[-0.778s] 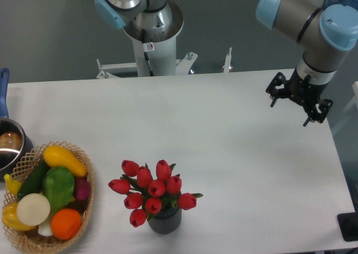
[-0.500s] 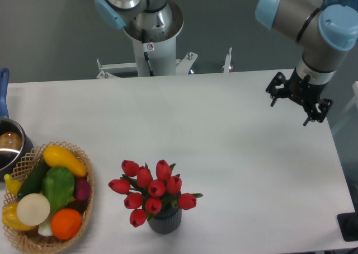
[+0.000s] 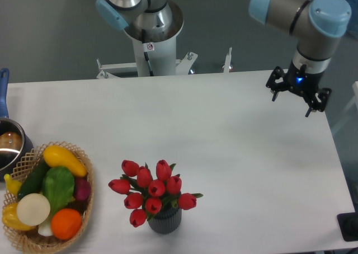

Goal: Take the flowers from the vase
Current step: 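Move the open gripper toward the red tulips in the black vase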

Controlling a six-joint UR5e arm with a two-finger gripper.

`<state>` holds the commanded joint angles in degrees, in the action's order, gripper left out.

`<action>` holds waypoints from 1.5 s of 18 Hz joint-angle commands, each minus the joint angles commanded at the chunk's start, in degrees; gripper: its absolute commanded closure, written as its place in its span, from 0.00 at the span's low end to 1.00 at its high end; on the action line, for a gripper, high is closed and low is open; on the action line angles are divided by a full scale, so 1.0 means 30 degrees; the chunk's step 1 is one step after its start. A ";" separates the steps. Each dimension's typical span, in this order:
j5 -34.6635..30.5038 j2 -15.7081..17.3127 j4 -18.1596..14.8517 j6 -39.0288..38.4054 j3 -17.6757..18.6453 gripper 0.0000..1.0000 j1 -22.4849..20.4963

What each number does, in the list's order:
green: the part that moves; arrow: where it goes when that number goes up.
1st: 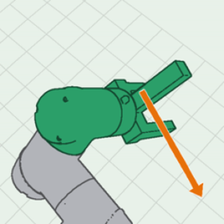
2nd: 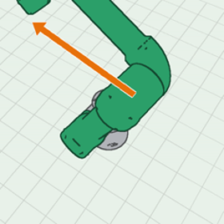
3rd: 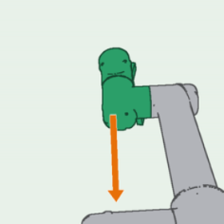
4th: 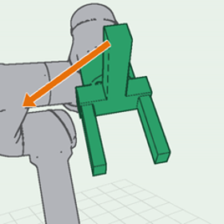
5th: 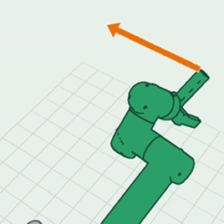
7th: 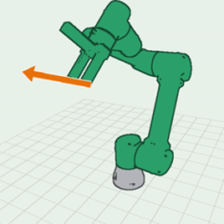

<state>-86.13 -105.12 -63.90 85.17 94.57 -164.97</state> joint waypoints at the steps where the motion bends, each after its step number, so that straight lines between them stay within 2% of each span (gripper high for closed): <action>1: 0.0494 0.0116 0.0262 -0.0029 0.0262 0.00 0.0146; 3: 0.2887 0.0787 0.0323 -0.0029 0.0905 0.00 0.0205; 7: 0.6496 0.3128 0.0236 0.0234 0.3013 0.00 0.0759; 10: 0.7528 0.4420 0.0206 0.0205 0.3983 0.00 0.0909; 13: 0.7938 0.4804 0.0148 0.0030 0.4598 0.00 0.1404; 15: 0.8174 0.4513 0.0380 -0.0174 0.5010 0.00 0.2077; 18: 0.8204 0.3694 0.0469 -0.1782 0.4369 0.00 0.2927; 19: 0.8233 0.3285 0.0673 -0.2309 0.4047 0.00 0.3627; 21: 0.9308 0.2582 0.1956 -0.4091 0.3490 0.00 0.4334; 23: 1.1476 0.1557 0.3946 -0.5939 0.3429 0.00 0.4541; 24: 1.1833 0.1263 0.4681 -0.6440 0.3400 0.00 0.4629; 27: 1.3353 0.0530 0.4981 -0.6971 0.2845 0.00 0.5566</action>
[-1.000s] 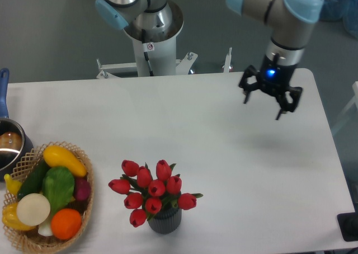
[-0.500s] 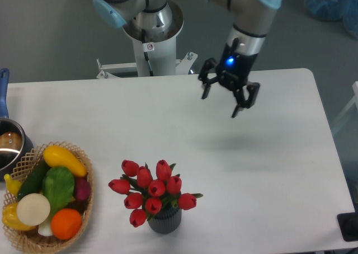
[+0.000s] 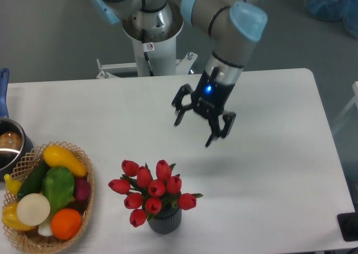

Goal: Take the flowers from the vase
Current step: 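Move the open gripper toward the red tulips in the black vase, then lower the open gripper around the tulip stems above the vase rim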

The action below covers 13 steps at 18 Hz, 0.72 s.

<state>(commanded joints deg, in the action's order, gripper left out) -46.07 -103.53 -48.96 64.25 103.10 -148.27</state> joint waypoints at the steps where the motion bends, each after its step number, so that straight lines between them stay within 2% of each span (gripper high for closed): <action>1: 0.0558 -0.0176 0.0029 -0.0117 -0.0176 0.00 0.0030; 4: 0.1791 -0.0527 0.0030 -0.0818 -0.1256 0.00 0.0060; 8: 0.1881 -0.1932 0.0350 -0.0880 -0.2577 0.00 0.0060; 10: 0.1881 -0.2344 0.0847 -0.0880 -0.2813 0.00 -0.0057; 13: 0.1940 -0.2580 0.0996 -0.0880 -0.2902 0.00 -0.0146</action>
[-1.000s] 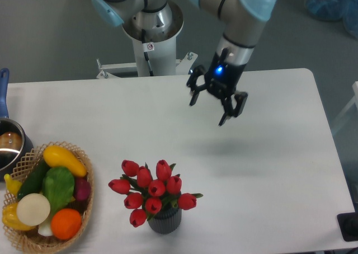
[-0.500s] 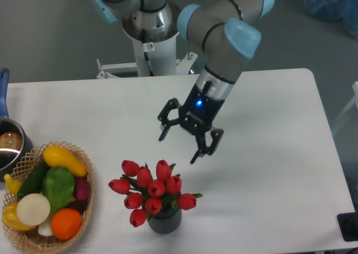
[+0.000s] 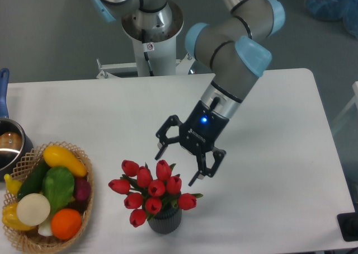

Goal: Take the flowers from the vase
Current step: 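Lower the open gripper around the tulip stems above the vase rim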

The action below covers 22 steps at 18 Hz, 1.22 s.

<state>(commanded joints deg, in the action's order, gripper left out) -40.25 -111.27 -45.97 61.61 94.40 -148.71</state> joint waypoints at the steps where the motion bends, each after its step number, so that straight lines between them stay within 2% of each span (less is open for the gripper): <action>1: 0.0116 -0.0175 0.0000 0.0000 -0.0088 0.00 0.0000; 6: 0.0497 -0.0732 0.0379 -0.0029 -0.0177 0.00 -0.0146; 11: 0.1258 -0.0792 0.0381 -0.0059 0.0057 0.00 0.0000; 20: 0.1787 -0.1202 0.0410 -0.0059 0.0175 0.00 0.0790; 21: 0.1787 -0.1202 0.0410 -0.0059 0.0175 0.01 0.0878; 22: 0.1787 -0.1202 0.0410 -0.0059 0.0175 0.08 0.0879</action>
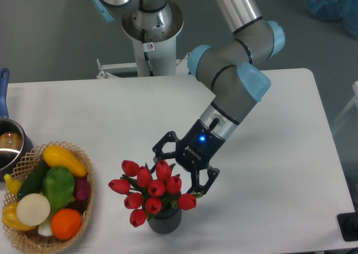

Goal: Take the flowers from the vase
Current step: 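Lower the open gripper around the tulip stems above the vase rim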

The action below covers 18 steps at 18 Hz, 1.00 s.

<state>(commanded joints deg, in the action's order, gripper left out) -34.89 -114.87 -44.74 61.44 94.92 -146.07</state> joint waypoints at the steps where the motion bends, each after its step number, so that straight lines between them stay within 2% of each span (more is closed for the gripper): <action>1: 0.0029 0.0000 0.0000 0.0000 0.0000 0.18 0.0029; 4: 0.0467 0.0058 -0.0029 0.0000 0.0146 0.61 -0.0087; 5: 0.0498 0.0088 -0.0029 0.0000 0.0146 0.70 -0.0117; 8: 0.0469 0.0117 -0.0029 0.0000 0.0146 0.90 -0.0176; 9: 0.0440 0.0117 -0.0058 0.0000 0.0146 0.94 -0.0176; 18: 0.0410 0.0263 -0.0059 0.0029 0.0146 0.98 -0.0527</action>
<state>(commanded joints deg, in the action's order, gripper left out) -33.66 -114.08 -44.91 61.52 95.36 -147.65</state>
